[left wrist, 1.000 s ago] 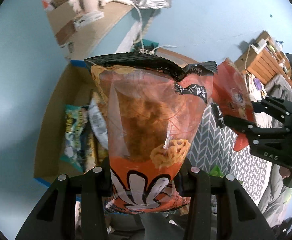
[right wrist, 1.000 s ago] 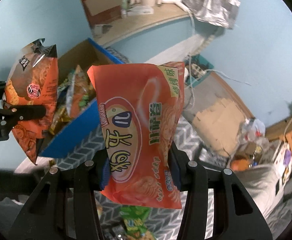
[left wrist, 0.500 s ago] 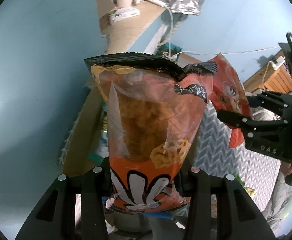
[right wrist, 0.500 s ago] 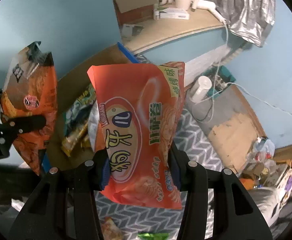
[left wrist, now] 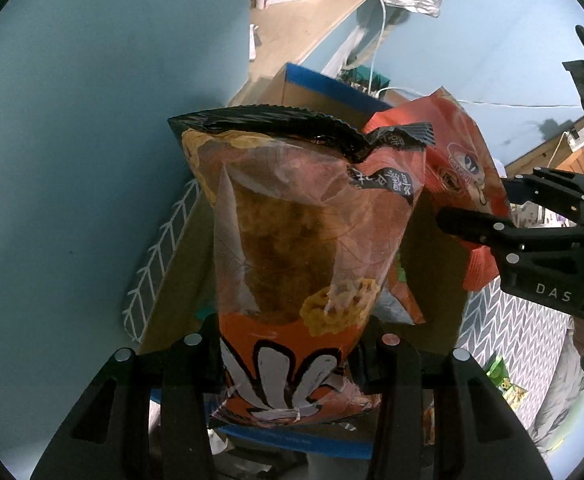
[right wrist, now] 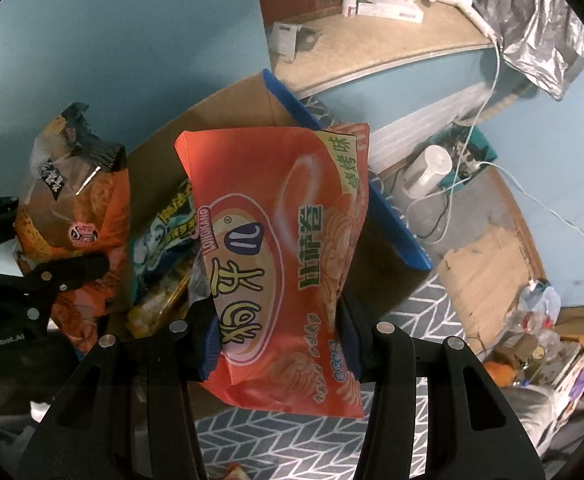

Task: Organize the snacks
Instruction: 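Release the orange bag into the box with the left tool while the right releases the red bag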

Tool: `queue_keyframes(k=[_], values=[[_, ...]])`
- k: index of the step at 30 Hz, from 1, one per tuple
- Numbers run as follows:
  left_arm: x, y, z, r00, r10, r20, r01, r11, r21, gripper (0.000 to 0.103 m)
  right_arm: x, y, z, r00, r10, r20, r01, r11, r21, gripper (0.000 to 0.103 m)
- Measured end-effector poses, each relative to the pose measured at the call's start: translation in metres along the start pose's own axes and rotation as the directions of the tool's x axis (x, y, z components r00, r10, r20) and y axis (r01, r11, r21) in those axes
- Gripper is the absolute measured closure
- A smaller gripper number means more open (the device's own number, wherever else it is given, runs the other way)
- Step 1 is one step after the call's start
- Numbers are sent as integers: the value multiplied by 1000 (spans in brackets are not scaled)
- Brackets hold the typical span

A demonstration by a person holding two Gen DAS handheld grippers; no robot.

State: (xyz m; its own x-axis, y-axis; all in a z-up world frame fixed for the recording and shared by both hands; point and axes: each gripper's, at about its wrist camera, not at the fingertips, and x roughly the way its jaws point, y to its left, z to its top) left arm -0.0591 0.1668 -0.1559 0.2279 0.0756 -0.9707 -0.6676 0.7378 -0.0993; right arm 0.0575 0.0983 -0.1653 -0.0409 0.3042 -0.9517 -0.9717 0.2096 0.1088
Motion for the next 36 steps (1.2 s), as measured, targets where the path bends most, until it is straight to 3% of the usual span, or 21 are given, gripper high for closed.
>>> queue_keyframes(k=[3,7,9,18,36], values=[[5,2,6,1000,17,-8,-17,1000,-6,53,5,0,4,1000,10,-17,-10,1000,4,49],[1,5,8,999,33,9,-33,999,-20,32,3,0,3,999,-28,-16,28,1000,-4,43],[-3,5,7,999,48,24,-47,999,-18,28,0,0,2,999,-37,-12,36,999,-11,40],[-4,-2,8,999,50,21,-50,999,10,28,-23,-9,-11,998,-43,35,43,999,-1,34],[-24,-79,7,998,27,61,-34,992,118,27,-67,-54,-62,994,-53,92,49,998,46,33]])
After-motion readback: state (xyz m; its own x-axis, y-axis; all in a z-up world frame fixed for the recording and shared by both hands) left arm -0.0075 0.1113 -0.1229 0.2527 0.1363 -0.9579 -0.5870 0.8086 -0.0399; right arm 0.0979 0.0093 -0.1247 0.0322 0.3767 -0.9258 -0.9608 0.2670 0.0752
